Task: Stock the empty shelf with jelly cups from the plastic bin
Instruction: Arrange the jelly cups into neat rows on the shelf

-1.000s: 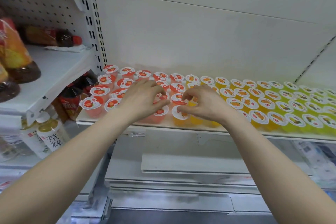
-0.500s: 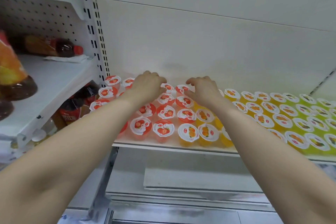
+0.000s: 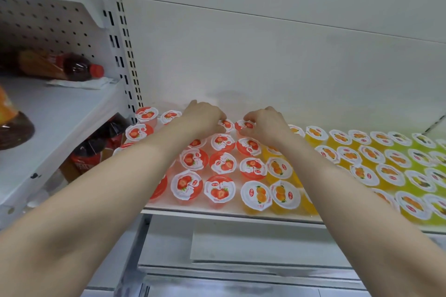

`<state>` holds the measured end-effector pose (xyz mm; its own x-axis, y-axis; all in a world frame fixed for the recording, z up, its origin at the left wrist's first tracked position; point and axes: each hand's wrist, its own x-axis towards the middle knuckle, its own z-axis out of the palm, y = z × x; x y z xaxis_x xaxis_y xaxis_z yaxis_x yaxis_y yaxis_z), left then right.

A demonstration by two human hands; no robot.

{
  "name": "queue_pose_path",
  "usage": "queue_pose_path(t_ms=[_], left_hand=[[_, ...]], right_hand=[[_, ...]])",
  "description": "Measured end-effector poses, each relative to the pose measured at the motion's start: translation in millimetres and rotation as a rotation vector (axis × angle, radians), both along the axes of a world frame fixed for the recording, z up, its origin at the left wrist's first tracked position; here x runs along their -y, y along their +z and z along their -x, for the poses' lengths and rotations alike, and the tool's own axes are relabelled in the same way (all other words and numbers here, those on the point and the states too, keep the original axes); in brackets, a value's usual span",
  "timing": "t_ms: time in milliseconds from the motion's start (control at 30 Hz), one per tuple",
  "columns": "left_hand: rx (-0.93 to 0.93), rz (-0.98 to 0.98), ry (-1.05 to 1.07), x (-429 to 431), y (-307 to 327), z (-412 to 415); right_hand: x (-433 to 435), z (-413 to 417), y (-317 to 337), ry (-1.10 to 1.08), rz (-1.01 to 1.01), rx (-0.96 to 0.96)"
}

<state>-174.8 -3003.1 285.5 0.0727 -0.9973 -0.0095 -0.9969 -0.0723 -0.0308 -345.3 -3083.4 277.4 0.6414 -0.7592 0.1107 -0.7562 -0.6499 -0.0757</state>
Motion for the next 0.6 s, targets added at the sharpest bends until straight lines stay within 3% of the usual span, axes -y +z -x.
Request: queue_pose_path(t_ms=[400,500,600], left_hand=[[0.006,0.102,-0.014,-0.3,-11.3,-6.9],[-0.136,0.221,-0.059,-16.8,-9.3,-7.9],[-0.268,0.166,-0.104,-35.8,-5.9,-4.8]], right_hand=[[0.8,3.8,-4.3,-0.025,0.017,0.073],[-6.8,23.8,4.7,-0.002,-0.036,0.142],[-22.2,42.1,14.8,0.061,-0.209,0.162]])
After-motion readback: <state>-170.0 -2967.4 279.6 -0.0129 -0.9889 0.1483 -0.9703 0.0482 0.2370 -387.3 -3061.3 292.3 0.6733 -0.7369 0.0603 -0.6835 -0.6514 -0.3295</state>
